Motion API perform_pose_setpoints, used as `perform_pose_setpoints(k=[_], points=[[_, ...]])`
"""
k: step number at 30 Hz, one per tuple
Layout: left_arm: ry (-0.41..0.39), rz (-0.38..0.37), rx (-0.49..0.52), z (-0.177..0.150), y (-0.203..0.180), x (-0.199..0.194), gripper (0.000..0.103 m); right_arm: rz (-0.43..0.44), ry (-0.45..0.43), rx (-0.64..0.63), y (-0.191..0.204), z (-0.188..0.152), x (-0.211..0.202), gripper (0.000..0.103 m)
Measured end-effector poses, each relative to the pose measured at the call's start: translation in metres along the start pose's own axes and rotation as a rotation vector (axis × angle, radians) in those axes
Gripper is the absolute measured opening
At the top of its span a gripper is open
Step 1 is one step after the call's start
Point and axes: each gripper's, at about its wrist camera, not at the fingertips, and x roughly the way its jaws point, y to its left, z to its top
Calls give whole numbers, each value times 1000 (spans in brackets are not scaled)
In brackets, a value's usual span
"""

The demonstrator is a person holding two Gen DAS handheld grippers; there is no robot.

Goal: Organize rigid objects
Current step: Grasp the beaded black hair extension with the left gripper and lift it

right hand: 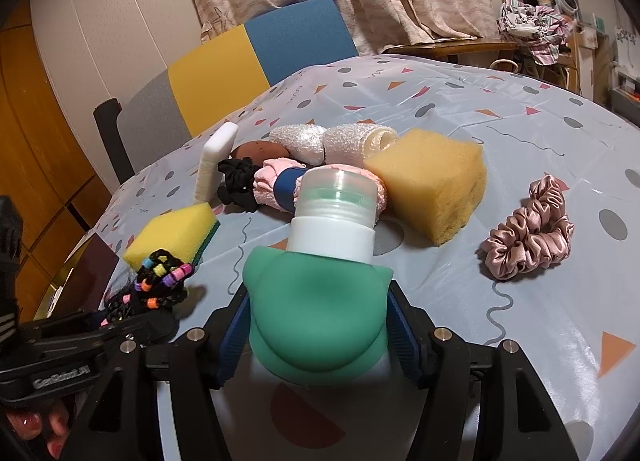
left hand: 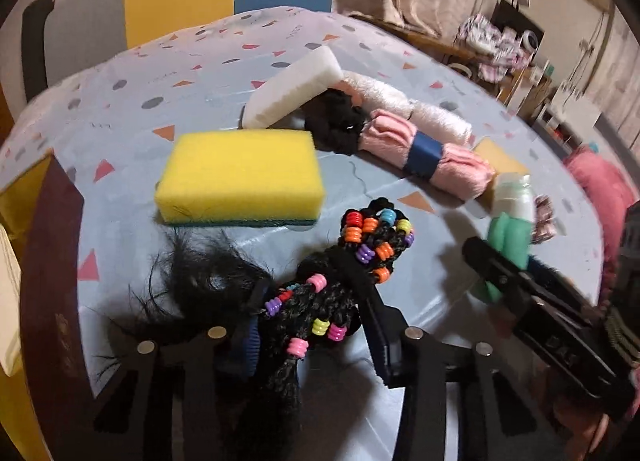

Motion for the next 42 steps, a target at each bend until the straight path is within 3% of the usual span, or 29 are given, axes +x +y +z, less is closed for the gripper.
perform_pose_setpoints(k=[4,11,14,23,35,37,40,42], points=[[-38,-56,-68,-4,5,-16,43,-5,1,-3,1,0,1,64],[-84,-107,-82,-8,4,-41,42,-10,2,-9,1,0,1,64],[-105,-184,-102,-11,7,-54,42,-13,3,-11,1,0,1,64],[-185,-152,-126,-16,30,-100,42,-24,7,-23,2,0,1,64],[-277,-34,-253,-38,107,-150,29,-47,14,-45,6,-1,1,64],[-284,-50,-257,-42,111,-154,28,-53,15,-50,7,-1,2,64],[-219,-77,-174,-41,94,-146,32,-59,17,-56,8,0,2,64],[-197,-97,-121,-38,74,-136,55,-65,18,-62,9,-1,2,64]])
